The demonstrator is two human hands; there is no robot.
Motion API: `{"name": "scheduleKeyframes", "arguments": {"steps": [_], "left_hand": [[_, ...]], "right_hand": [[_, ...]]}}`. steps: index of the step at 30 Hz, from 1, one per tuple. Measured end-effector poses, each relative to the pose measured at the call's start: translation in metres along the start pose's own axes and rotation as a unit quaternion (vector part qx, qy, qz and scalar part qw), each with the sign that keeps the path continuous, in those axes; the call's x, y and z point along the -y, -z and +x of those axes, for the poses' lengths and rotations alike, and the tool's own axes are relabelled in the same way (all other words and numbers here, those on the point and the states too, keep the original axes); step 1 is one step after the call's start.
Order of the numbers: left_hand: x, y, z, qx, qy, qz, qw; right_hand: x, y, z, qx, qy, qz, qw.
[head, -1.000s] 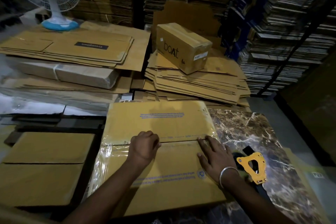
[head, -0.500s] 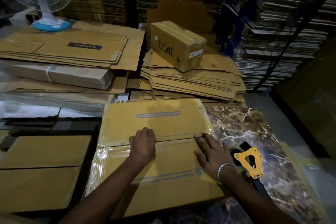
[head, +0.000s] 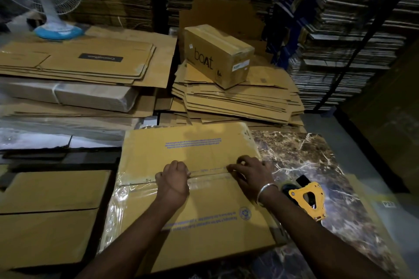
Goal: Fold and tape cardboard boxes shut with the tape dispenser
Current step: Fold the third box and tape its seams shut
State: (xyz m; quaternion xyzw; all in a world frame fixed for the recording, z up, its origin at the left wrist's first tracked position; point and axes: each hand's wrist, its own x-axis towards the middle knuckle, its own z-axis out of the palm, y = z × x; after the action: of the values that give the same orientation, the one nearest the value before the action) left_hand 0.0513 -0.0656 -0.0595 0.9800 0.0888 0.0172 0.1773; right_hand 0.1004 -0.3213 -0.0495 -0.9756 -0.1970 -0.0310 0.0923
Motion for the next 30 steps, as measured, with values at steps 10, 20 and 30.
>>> {"name": "scheduleKeyframes", "arguments": {"steps": [10,20,30], "left_hand": [[0.001,-0.004,-0.002,-0.022,-0.005,-0.027,0.999],[0.005,-0.010,-0.002,-0.048,-0.012,-0.030,0.998],[0.004,-0.014,-0.005,-0.080,0.000,0.038,0.996]], "right_hand": [[0.005,0.006,0.025,0.072,0.000,0.114,0.991],[0.013,0.005,0.023,0.074,0.001,0.048,0.996],[0.011,-0.003,0.016,-0.005,-0.060,0.103,0.993]]}}
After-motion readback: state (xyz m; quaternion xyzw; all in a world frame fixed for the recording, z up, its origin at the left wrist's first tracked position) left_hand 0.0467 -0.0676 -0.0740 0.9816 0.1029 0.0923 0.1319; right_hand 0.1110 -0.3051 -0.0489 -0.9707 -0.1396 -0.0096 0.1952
